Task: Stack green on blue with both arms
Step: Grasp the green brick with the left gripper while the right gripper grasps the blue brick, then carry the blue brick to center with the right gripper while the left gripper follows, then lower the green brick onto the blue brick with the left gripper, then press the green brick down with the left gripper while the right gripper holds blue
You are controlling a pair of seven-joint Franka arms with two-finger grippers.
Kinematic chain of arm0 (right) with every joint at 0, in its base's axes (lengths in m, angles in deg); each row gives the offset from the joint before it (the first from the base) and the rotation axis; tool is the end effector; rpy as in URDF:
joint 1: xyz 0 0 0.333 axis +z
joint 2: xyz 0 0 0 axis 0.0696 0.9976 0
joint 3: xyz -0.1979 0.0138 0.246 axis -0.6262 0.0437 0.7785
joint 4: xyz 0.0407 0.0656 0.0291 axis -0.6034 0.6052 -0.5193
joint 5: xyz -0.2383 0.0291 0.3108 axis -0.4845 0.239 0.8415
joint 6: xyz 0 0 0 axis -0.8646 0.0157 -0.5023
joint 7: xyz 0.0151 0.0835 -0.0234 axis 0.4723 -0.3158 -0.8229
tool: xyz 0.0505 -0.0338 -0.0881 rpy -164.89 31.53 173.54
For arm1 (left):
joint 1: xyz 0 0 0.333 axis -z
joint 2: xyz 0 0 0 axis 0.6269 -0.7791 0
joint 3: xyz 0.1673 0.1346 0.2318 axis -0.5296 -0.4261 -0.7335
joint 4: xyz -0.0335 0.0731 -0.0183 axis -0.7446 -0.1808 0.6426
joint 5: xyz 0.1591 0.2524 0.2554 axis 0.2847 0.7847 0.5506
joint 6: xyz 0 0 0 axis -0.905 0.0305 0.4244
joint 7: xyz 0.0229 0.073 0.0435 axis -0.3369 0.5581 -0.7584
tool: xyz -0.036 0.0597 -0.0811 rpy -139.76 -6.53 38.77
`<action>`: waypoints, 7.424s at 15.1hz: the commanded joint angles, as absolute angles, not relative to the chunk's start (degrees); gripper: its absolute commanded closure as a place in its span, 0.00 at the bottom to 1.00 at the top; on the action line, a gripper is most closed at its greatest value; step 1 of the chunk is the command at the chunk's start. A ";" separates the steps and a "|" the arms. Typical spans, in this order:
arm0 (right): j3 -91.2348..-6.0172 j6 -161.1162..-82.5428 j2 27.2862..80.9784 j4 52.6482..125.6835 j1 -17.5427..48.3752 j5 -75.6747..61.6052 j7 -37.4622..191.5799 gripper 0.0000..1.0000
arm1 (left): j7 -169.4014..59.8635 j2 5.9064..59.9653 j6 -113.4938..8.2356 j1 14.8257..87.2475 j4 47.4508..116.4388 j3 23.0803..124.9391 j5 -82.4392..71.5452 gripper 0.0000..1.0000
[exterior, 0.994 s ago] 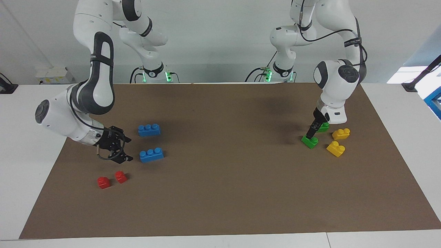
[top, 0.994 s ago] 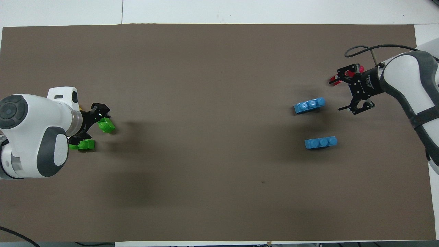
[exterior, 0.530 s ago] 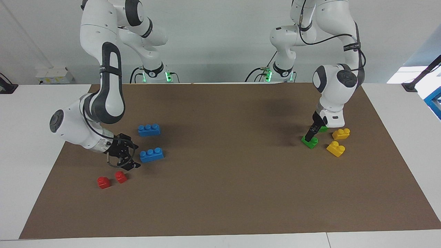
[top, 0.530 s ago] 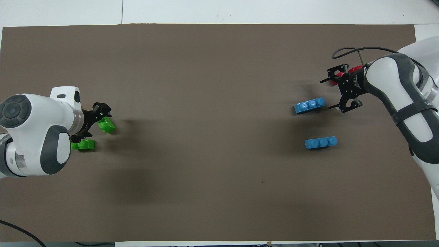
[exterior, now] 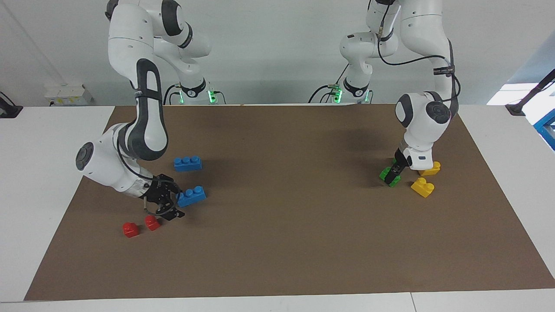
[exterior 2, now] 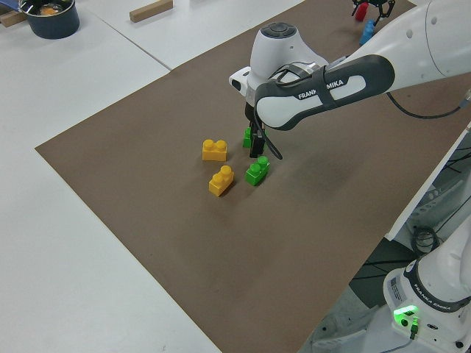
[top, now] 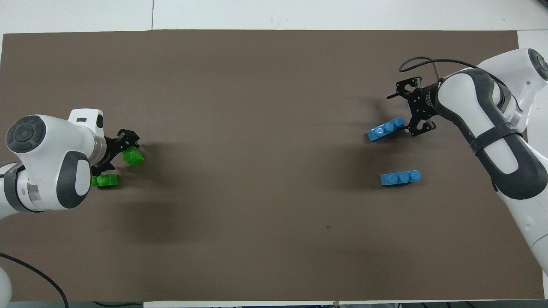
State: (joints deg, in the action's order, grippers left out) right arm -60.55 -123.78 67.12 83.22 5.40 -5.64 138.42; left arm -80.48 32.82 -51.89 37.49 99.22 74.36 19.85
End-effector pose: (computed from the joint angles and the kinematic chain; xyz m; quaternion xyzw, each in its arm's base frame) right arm 0.6621 -0.0062 0.3045 -0.7812 0.5842 0.1379 0.1713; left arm 0.5500 -0.0195 0.3031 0.9423 0.3347 0.0072 0.0079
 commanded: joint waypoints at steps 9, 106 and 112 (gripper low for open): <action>-60.31 -128.59 68.14 84.90 6.01 -4.14 137.71 0.01 | -76.94 28.76 -52.06 37.24 93.59 74.59 18.28 0.08; -55.12 -156.45 64.72 98.88 31.06 -3.00 158.36 1.00 | -188.83 19.88 -53.03 69.93 74.26 85.75 45.79 1.00; -55.12 -156.63 64.81 99.05 31.06 -2.73 158.18 1.00 | -188.48 19.53 -51.18 70.64 75.14 85.75 46.41 1.00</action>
